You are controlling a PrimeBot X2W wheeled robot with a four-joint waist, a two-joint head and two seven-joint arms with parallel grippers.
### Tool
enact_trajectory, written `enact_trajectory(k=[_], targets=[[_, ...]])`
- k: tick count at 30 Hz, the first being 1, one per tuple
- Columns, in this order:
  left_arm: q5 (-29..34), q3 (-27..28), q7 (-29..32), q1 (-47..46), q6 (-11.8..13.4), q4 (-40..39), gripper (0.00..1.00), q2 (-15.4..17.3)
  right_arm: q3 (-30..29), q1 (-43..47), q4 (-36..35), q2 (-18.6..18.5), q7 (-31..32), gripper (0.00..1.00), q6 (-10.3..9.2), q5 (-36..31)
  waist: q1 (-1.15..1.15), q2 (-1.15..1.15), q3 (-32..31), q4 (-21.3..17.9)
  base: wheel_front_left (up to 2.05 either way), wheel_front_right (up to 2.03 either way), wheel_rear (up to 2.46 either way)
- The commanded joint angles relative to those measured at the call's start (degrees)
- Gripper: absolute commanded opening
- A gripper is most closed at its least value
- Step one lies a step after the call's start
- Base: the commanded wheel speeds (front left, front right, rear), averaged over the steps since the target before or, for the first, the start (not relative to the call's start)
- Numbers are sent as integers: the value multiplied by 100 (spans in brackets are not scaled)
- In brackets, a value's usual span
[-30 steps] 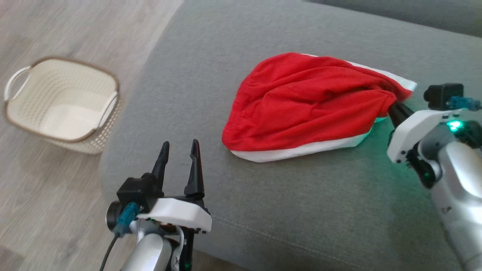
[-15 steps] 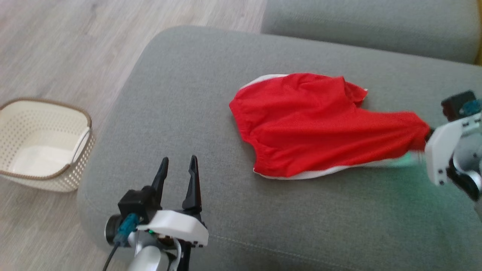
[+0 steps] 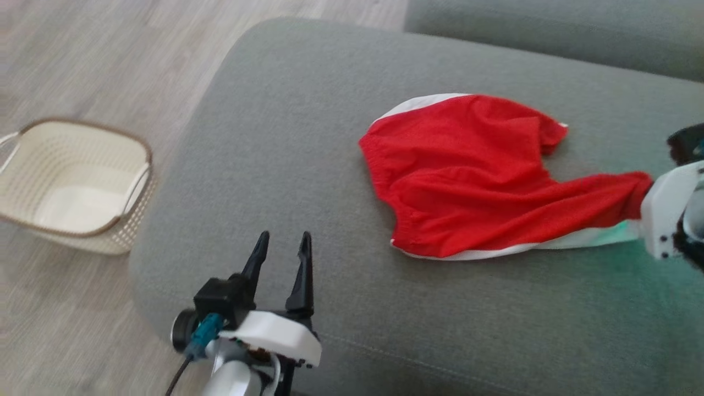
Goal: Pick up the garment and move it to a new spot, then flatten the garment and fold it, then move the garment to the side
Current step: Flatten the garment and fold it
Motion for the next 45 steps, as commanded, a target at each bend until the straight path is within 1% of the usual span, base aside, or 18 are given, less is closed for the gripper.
enact_trajectory(k=[1, 6, 7, 8, 12, 15, 16, 17, 18, 20, 24, 27, 30, 33, 36, 38, 41, 45], targets=[[3, 84, -31, -338, 38, -229, 100, 14, -16, -376, 175, -62, -240, 0, -2, -99, 0, 0, 223, 230, 0, 0, 0], [-28, -160, -31, -498, 107, -269, 100, 14, -387, -957, 1295, 11, -922, 0, -2, -368, 0, 0, 514, 467, 0, 0, 0], [-26, -194, -31, -537, 124, -272, 100, 14, -444, -1039, 1496, 41, -1073, 33, -2, -413, 0, 0, 532, 501, 0, 0, 0], [-22, -215, -31, -558, 143, -267, 100, 14, -472, -1093, 1708, 86, -1174, 100, -2, -445, 0, 0, 539, 521, 0, 0, 0], [-13, -228, -31, -593, 195, -244, 100, 14, -425, -1248, 2348, 180, -1575, 100, -2, -636, 0, 0, 533, 520, 0, 0, 0], [-17, -200, -31, -597, 213, -226, 100, 14, -580, -1359, 2712, 204, -1995, 100, -2, -851, 0, 0, 449, 402, 0, 0, 0], [-17, -200, -31, -597, 213, -226, 100, 14, -580, -1359, 2712, 204, -1995, 100, -2, -851, 0, 0, 449, 402, 0, 0, 0], [-15, -200, -31, -590, 206, -216, 100, 14, -676, -1386, 2816, 242, -2126, 100, -2, -901, 0, 0, 398, 341, 0, 0, 0], [-8, -171, -31, -582, 195, -193, 100, 14, -907, -1433, 2965, 357, -2366, 100, -2, -949, 0, 0, 298, 192, 0, 0, 0], [-11, -104, -31, -578, 194, -192, 100, 14, -1171, -1480, 3025, 566, -2602, 100, -2, -831, 0, 0, 218, 5, 0, 0, 0], [-25, 33, -31, -520, 158, -150, 100, 14, -1247, -1428, 2834, 1029, -3108, 100, -2, -708, 0, 0, -5, -455, 0, 0, 0], [-73, 122, -31, -493, 105, -101, 100, 14, -1257, -1284, 2516, 1294, -3393, 100, -2, -579, 0, 0, -134, -779, 0, 0, 0], [-144, 202, -31, -467, 85, -52, 100, 14, -1216, -1007, 2086, 1478, -3506, 100, -2, -431, 0, 0, -208, -1067, 0, 0, 0], [-234, 224, -31, -448, 50, 26, 100, 14, -1217, -586, 1502, 1600, -3540, 100, -2, -242, 0, 0, -224, -1298, 0, 0, 0], [-310, 225, -31, -486, 35, 142, 100, 14, -1139, -60, 706, 1688, -3544, 100, -2, -135, 0, 0, -165, -1482, 0, 0, 0], [-375, 180, -31, -490, 8, 314, 100, 14, -1031, 384, 155, 1742, -3458, 100, -2, -135, 0, 0, -141, -1593, 0, 0, 0], [-508, -20, -31, -540, -134, 792, 100, 14, -1153, 987, -602, 1896, -3306, 100, -2, -125, 0, 0, -65, -1772, 0, 0, 0], [-544, -135, -31, -764, -194, 1350, 100, 14, -1272, 1525, -1443, 2125, -3043, 100, -2, -239, 0, 0, 64, -1984, 0, 0, 0]])
